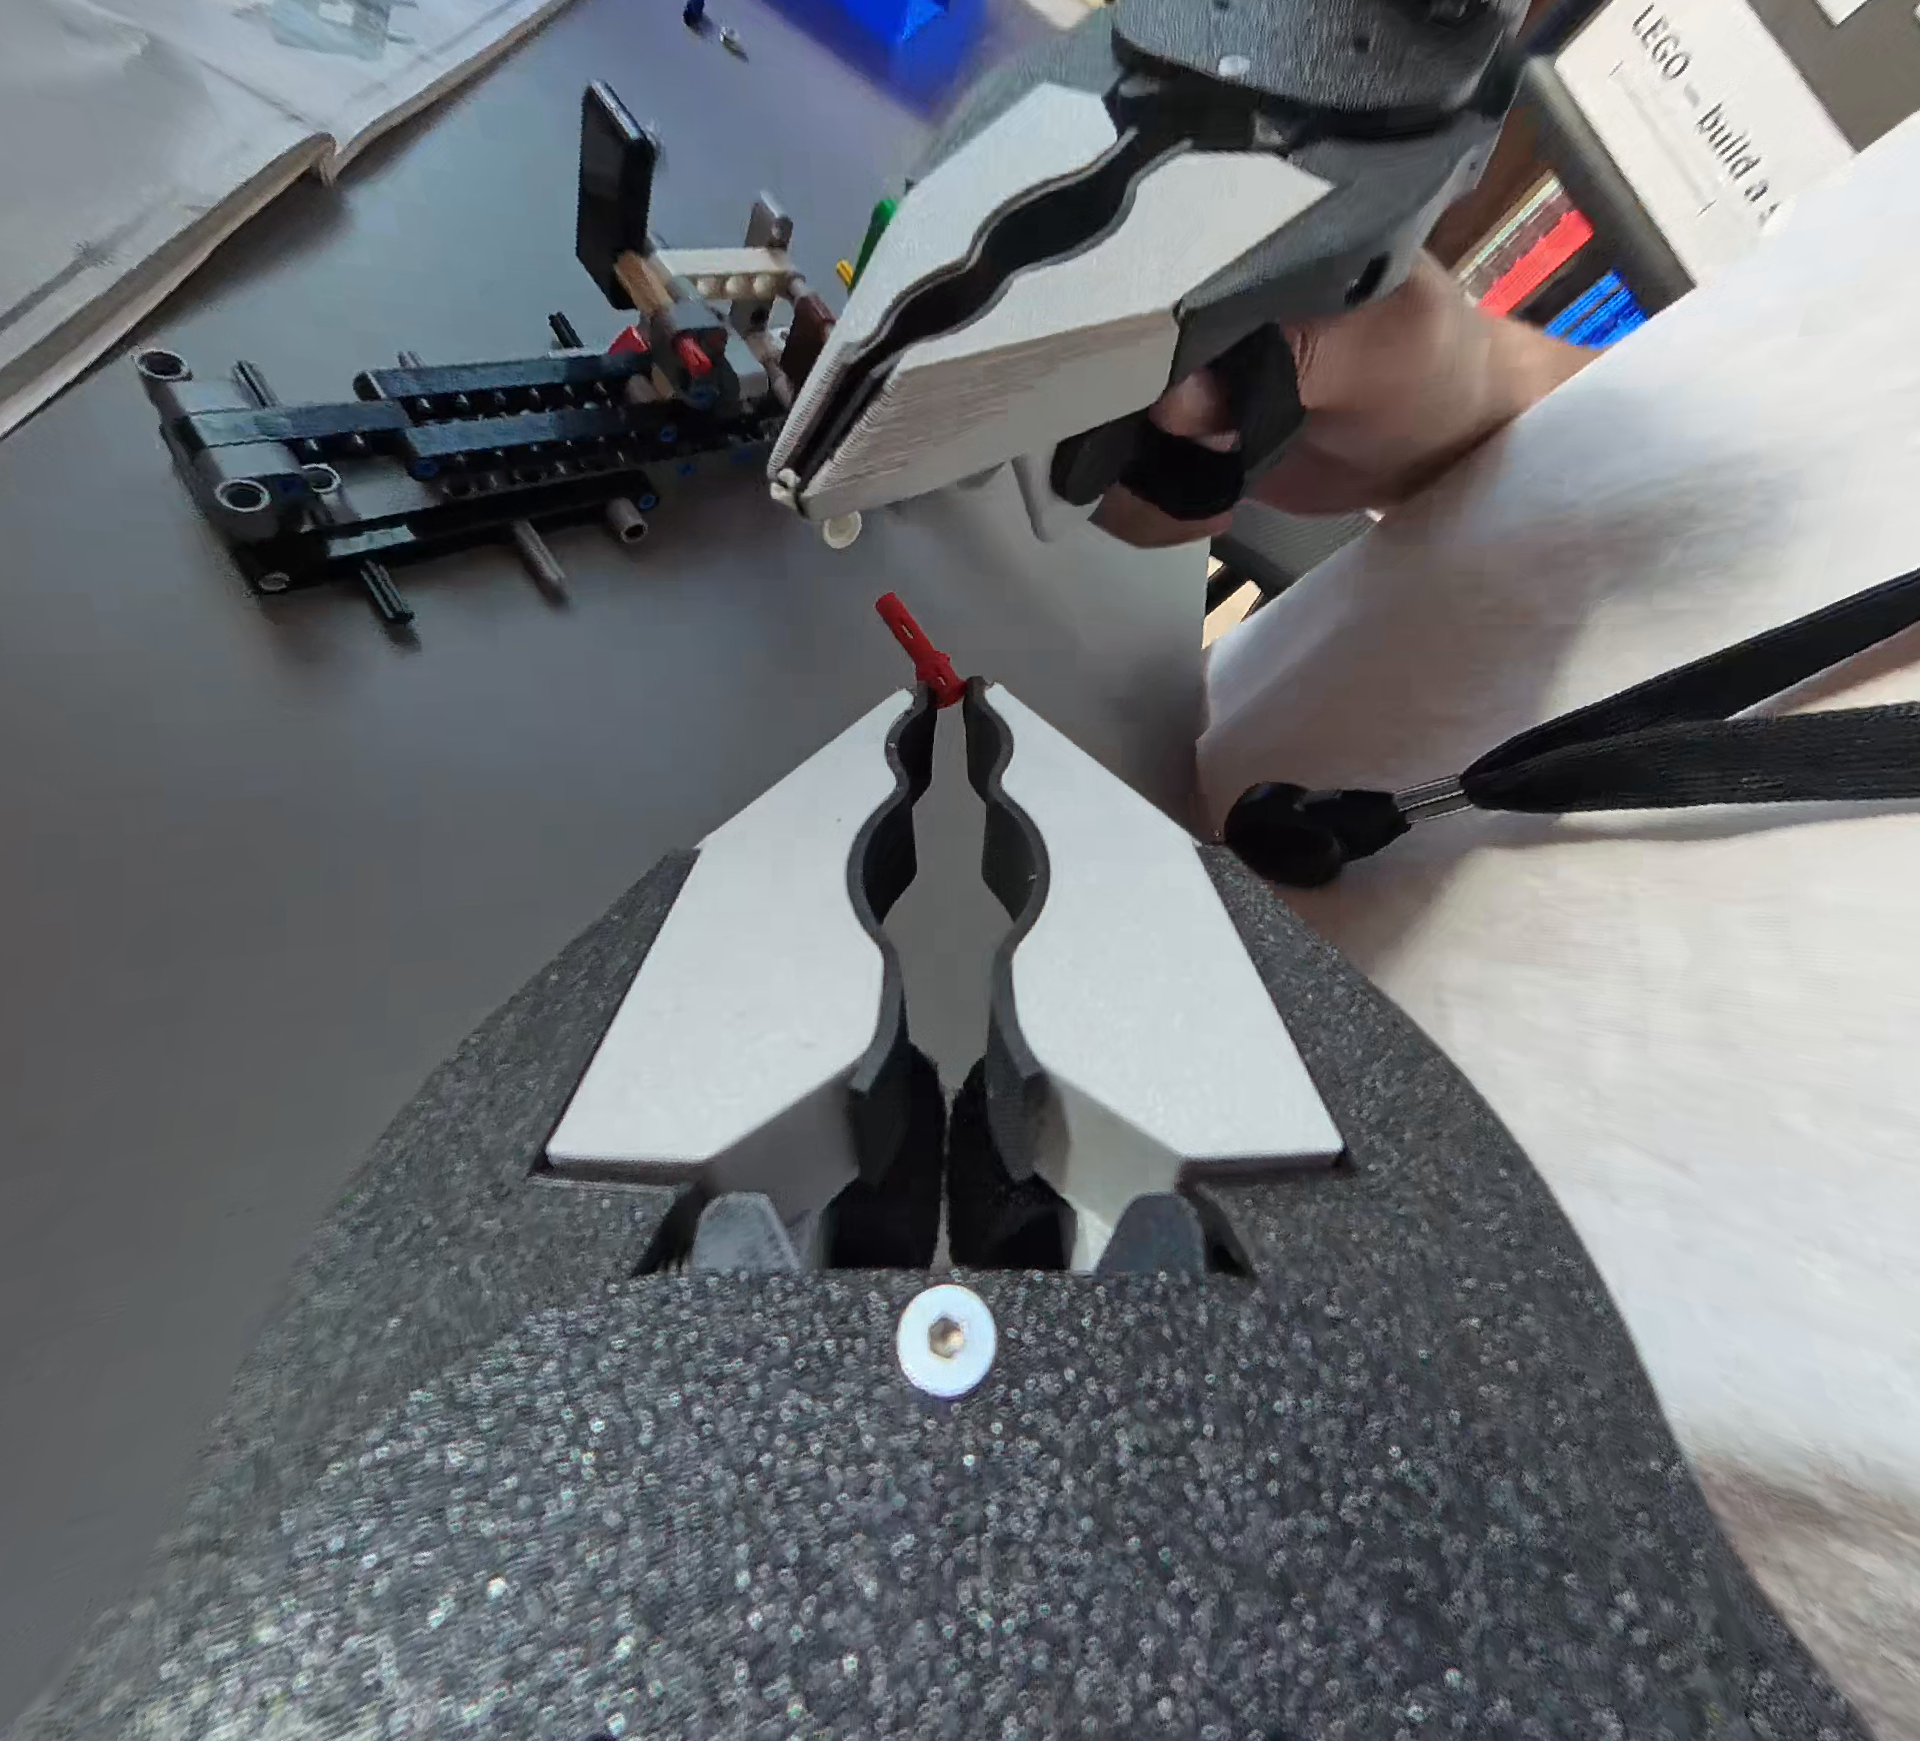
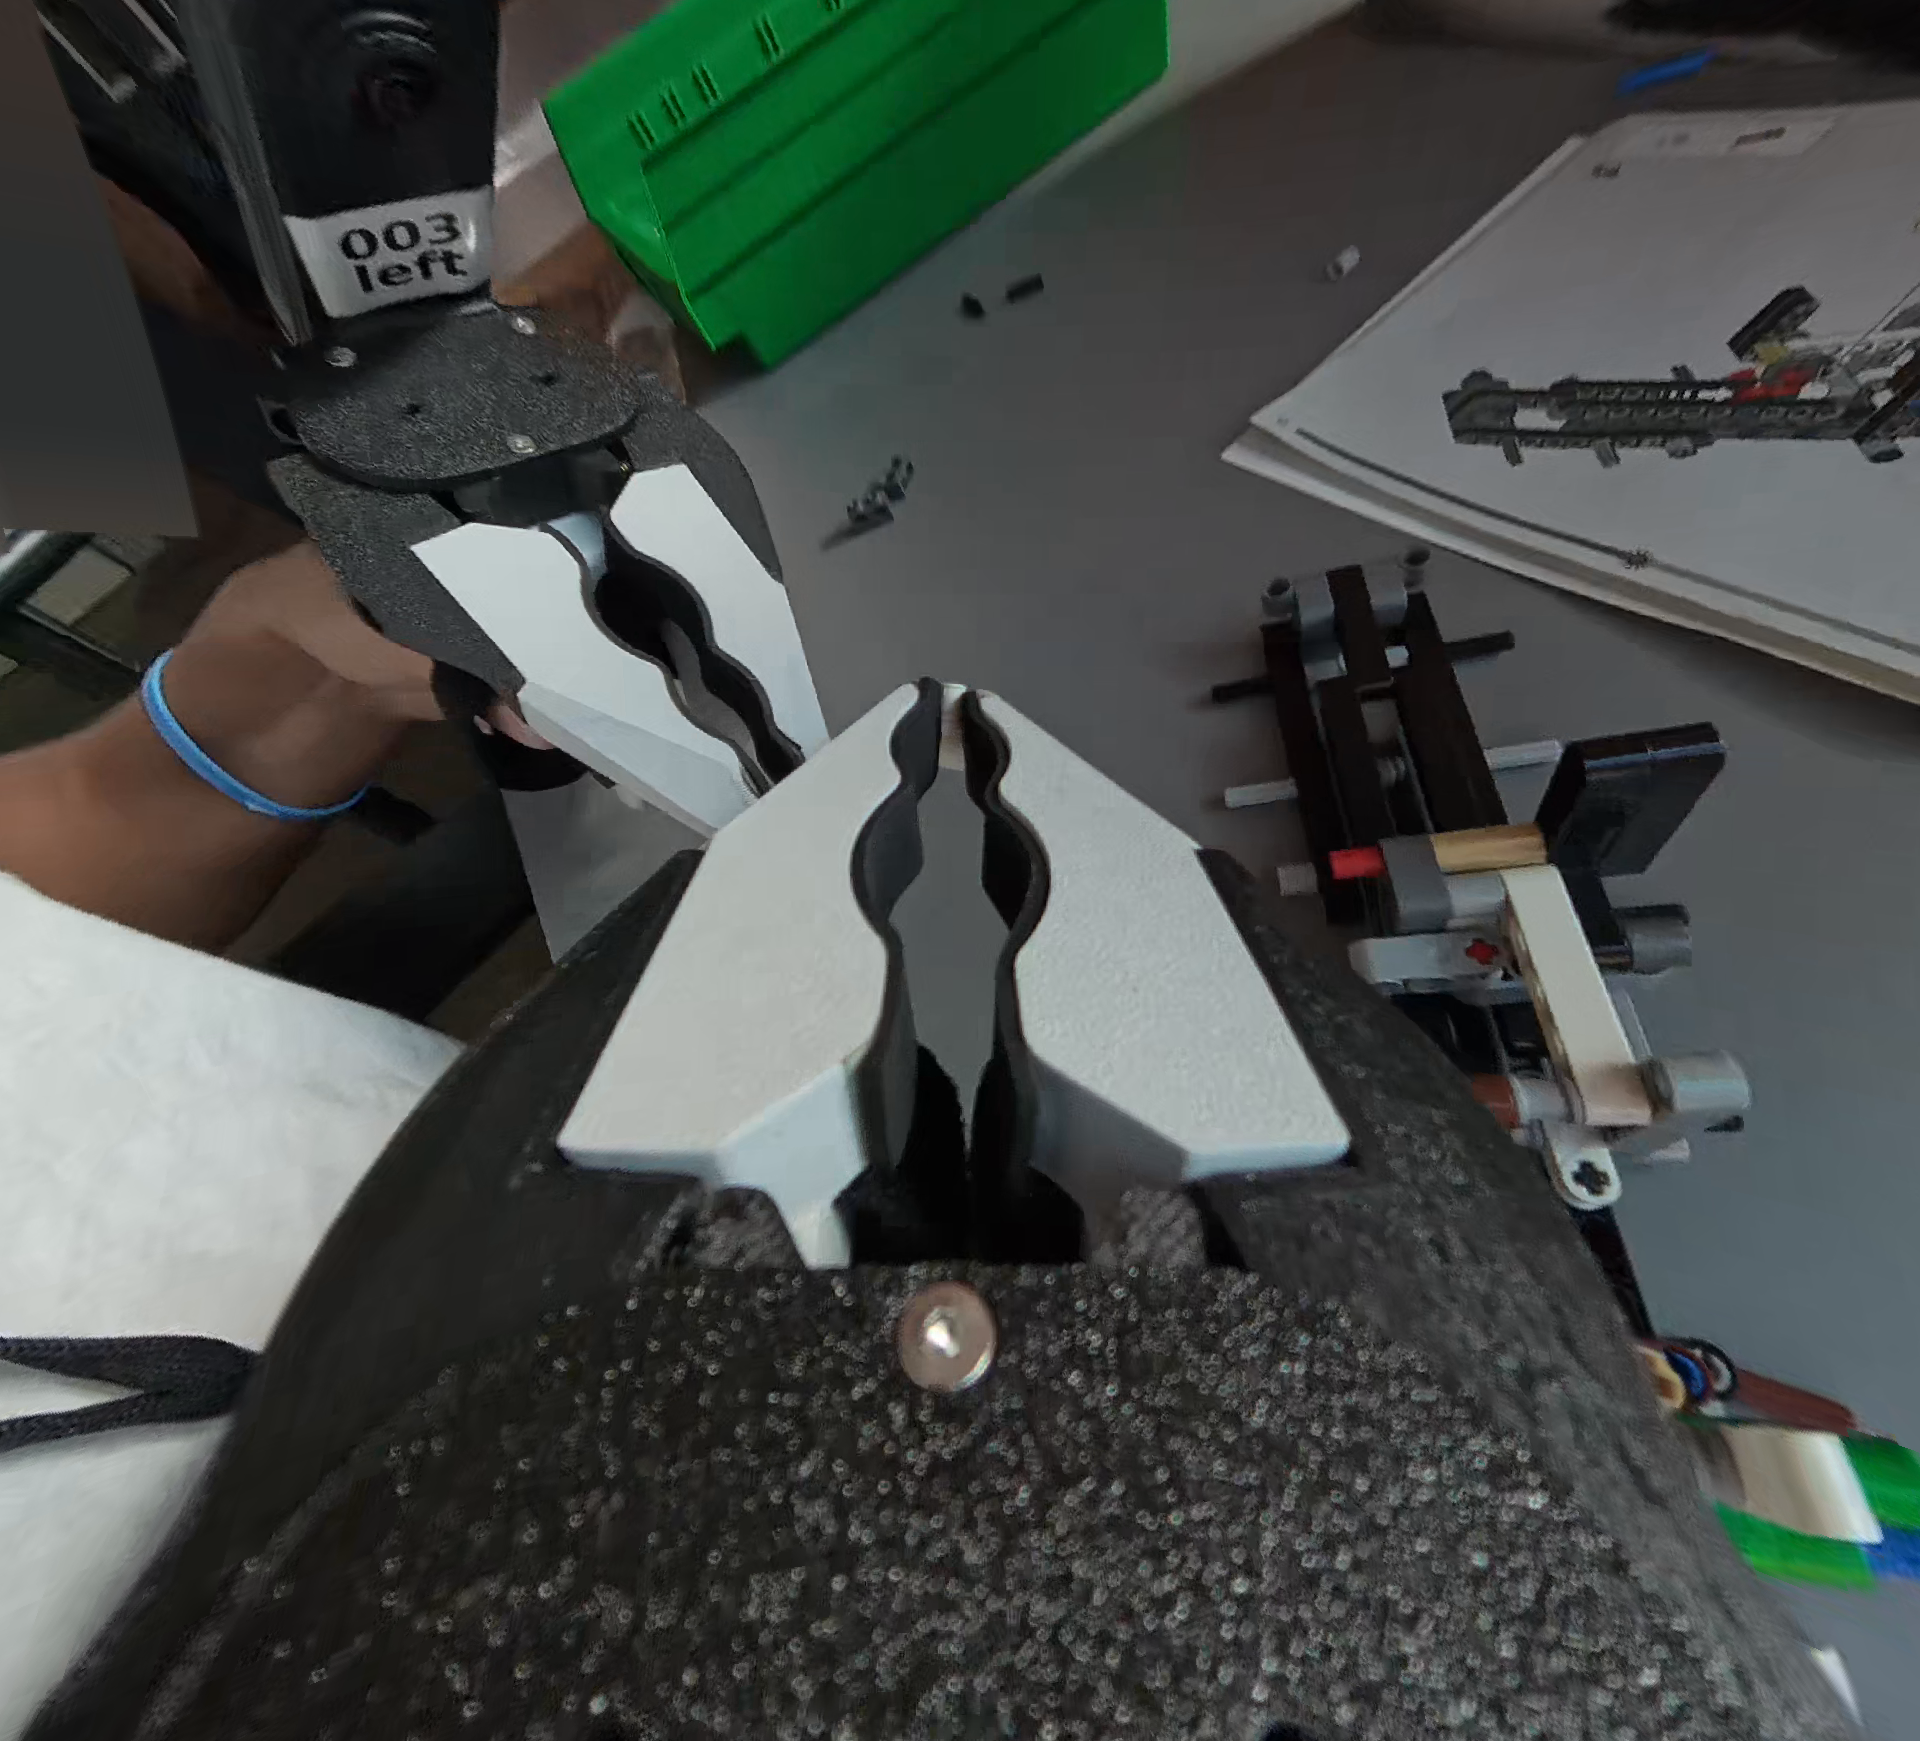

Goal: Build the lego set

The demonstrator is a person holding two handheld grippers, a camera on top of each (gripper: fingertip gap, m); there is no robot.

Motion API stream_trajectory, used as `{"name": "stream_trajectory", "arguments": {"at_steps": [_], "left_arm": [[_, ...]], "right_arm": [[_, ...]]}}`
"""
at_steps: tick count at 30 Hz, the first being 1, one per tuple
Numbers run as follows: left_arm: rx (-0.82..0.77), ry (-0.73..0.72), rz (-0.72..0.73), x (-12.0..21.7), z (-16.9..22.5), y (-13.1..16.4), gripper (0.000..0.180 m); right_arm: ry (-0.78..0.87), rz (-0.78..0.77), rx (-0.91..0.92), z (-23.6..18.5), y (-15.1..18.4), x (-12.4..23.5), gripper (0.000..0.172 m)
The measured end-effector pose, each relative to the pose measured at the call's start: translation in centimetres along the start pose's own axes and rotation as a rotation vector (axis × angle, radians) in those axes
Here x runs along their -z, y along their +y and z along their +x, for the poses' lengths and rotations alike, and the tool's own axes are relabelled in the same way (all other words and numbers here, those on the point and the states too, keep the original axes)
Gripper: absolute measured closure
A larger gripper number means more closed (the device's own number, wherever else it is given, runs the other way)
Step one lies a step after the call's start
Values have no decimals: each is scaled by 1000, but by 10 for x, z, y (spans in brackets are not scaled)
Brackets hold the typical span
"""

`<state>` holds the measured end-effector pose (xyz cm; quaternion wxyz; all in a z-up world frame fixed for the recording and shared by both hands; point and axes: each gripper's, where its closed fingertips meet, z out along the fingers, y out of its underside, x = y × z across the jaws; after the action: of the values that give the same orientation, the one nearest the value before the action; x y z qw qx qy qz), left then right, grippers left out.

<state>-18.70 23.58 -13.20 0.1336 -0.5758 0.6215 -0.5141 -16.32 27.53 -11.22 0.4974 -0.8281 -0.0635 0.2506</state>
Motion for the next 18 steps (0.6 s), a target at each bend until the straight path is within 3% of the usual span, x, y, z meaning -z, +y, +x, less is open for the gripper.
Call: {"name": "stream_trajectory", "arguments": {"at_steps": [6, 18], "left_arm": [[127, 66, 127, 20, 7, -23, 177], [298, 135, 210, 23, 2, -20, 180]], "right_arm": [[-50, 224, 6, -11, -12, 3, 169], [-91, 233, -13, -12, -3, -5, 169]]}}
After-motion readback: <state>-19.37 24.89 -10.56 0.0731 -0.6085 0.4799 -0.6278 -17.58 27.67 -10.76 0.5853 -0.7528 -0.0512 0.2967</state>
